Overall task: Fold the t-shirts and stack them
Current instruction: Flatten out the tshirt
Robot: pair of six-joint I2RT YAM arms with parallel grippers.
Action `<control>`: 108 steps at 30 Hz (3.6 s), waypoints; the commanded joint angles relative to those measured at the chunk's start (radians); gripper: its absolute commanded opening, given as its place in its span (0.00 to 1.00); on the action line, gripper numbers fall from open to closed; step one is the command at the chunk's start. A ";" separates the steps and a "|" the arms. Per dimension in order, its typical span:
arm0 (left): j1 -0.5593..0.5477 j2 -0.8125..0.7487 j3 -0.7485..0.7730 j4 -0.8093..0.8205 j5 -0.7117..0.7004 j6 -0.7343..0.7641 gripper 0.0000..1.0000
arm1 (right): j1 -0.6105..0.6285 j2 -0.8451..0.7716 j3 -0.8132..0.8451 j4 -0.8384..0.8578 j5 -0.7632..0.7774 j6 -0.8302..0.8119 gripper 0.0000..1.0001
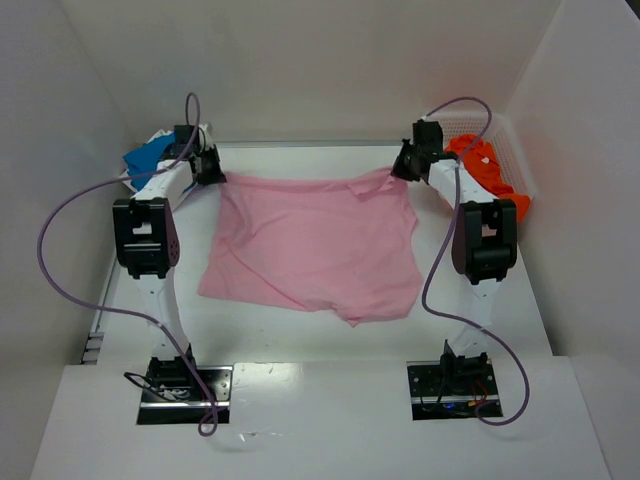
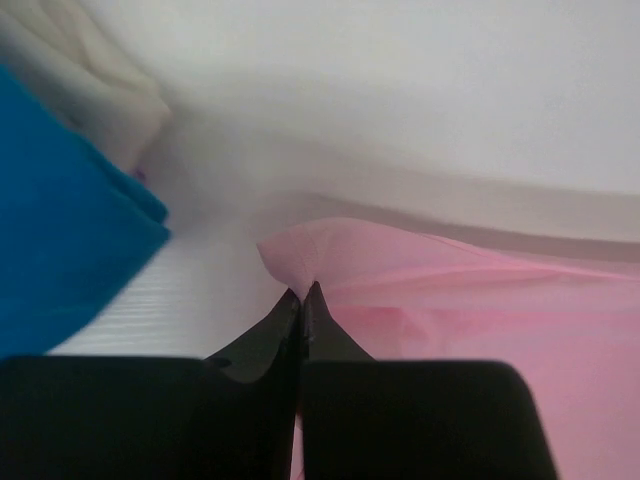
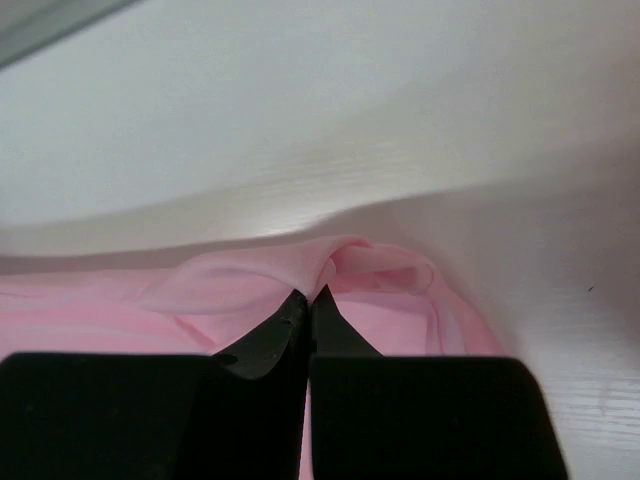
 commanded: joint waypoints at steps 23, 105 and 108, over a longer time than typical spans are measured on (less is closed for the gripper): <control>0.050 -0.616 0.073 0.024 0.043 0.047 0.00 | -0.013 -0.546 0.248 0.008 -0.029 -0.046 0.01; -0.032 -1.276 -0.462 0.185 -0.231 -0.082 0.00 | -0.013 -0.920 -0.008 -0.219 0.017 -0.066 0.01; -0.032 -1.233 -0.516 0.201 -0.242 -0.073 0.00 | -0.013 -0.920 -0.137 -0.165 0.038 -0.054 0.01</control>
